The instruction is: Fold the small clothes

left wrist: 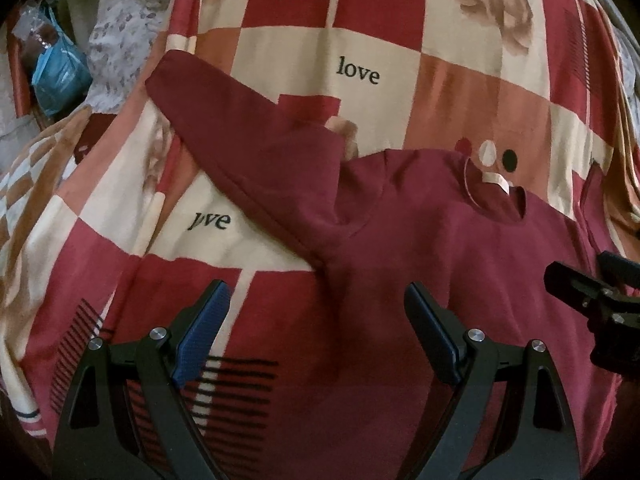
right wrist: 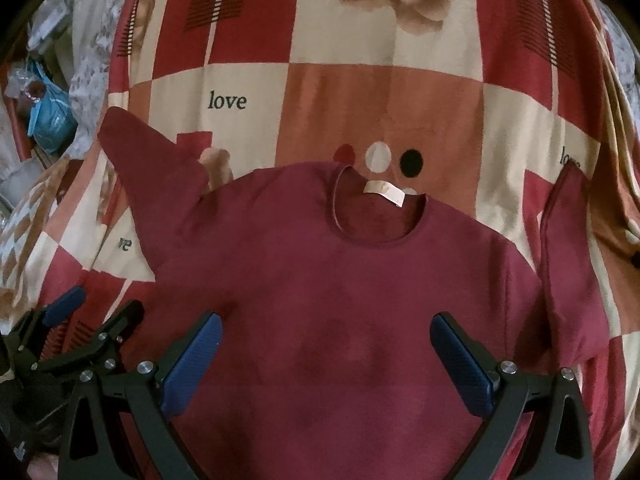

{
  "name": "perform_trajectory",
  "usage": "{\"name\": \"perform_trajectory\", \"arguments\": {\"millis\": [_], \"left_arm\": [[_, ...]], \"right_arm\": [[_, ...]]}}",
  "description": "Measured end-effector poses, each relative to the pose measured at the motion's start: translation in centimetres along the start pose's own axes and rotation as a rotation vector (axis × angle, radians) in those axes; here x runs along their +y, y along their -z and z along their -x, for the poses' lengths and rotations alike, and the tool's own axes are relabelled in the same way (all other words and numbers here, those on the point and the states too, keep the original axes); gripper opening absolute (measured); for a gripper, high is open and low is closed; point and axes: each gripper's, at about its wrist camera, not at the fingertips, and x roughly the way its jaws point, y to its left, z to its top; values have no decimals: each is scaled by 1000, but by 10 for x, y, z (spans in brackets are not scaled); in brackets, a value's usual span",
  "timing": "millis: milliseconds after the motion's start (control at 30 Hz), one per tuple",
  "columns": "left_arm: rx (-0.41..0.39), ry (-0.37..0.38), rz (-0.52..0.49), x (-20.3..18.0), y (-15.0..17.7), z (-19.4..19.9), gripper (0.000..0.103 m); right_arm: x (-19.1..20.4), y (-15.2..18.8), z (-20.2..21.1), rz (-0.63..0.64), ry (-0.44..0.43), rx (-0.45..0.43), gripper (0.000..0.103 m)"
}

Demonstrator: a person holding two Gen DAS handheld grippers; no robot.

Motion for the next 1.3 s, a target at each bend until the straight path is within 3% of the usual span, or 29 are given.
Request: {"name": "perform_trajectory", "arguments": {"millis": [1300], "left_arm": [[4,-13,-18,-9,0,-7,89]], "right_arm": [[-15,14,-25,-69,33,8,103]]}}
